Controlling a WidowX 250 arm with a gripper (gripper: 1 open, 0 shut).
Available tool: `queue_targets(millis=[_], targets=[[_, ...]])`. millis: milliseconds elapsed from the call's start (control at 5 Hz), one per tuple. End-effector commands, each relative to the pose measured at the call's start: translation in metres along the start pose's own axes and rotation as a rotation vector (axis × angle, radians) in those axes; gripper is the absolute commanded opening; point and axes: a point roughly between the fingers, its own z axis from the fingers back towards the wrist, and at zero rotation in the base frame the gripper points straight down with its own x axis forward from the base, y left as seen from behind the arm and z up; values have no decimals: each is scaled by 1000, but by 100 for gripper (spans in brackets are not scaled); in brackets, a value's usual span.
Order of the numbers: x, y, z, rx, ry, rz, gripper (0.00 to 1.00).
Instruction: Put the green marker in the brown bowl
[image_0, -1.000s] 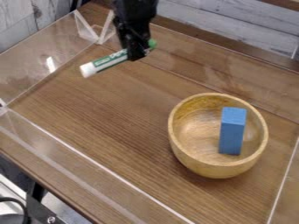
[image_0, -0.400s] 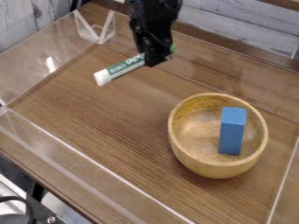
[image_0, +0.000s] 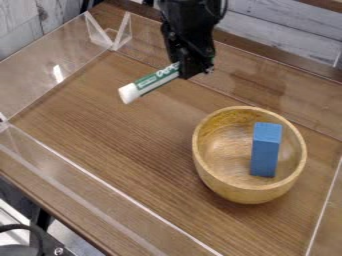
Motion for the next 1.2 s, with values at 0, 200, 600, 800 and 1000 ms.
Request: queue_targets(millis=[0,200,600,800,1000], targets=[[8,-3,20,43,-58,13,0],[9,-12,24,55,-69,17,0],[11,-35,33,62,-94,30,0],[13,-49,38,62,-107,49,0],[17,-62,43,62,-116,66,0]])
